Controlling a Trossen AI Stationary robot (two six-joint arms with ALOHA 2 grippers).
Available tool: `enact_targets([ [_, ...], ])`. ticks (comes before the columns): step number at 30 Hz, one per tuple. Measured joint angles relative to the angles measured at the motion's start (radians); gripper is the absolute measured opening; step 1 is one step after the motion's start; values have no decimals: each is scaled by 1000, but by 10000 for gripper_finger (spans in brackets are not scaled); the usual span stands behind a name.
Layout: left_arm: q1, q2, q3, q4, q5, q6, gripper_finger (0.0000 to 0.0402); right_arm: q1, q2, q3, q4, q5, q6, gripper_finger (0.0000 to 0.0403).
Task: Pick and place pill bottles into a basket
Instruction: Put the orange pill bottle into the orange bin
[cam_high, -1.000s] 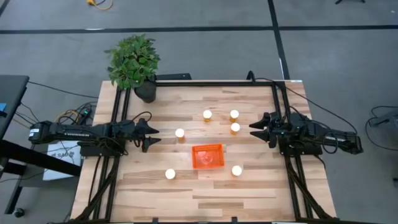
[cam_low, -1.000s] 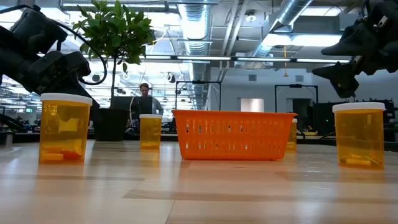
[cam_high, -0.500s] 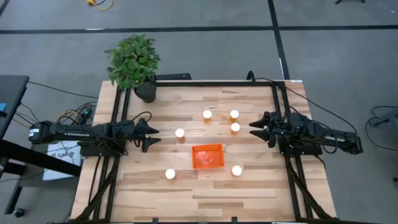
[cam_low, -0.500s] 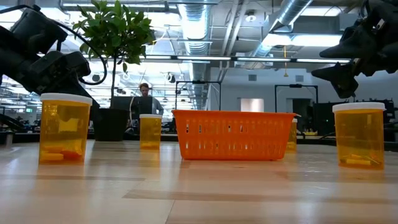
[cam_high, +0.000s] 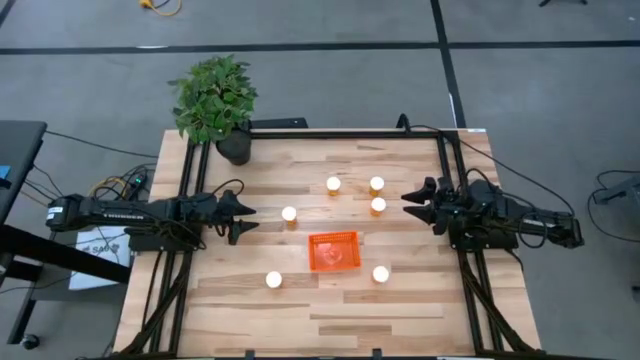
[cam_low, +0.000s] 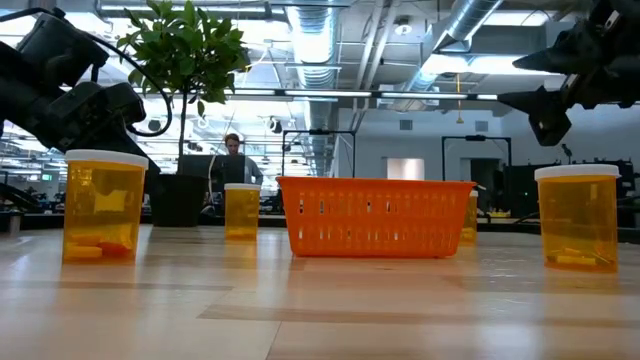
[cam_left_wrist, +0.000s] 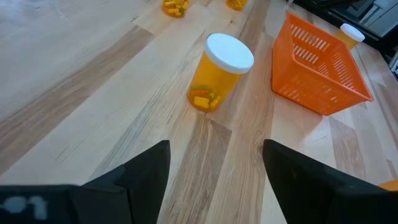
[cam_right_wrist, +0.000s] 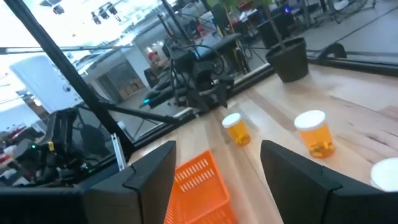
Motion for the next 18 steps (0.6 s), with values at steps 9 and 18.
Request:
enact_targets([
  [9,0,0,0,0,0,0,245,6,19,0,120,65,106,228],
  [18,0,0,0,0,0,0,245,6,70,0,486,135,106,228],
])
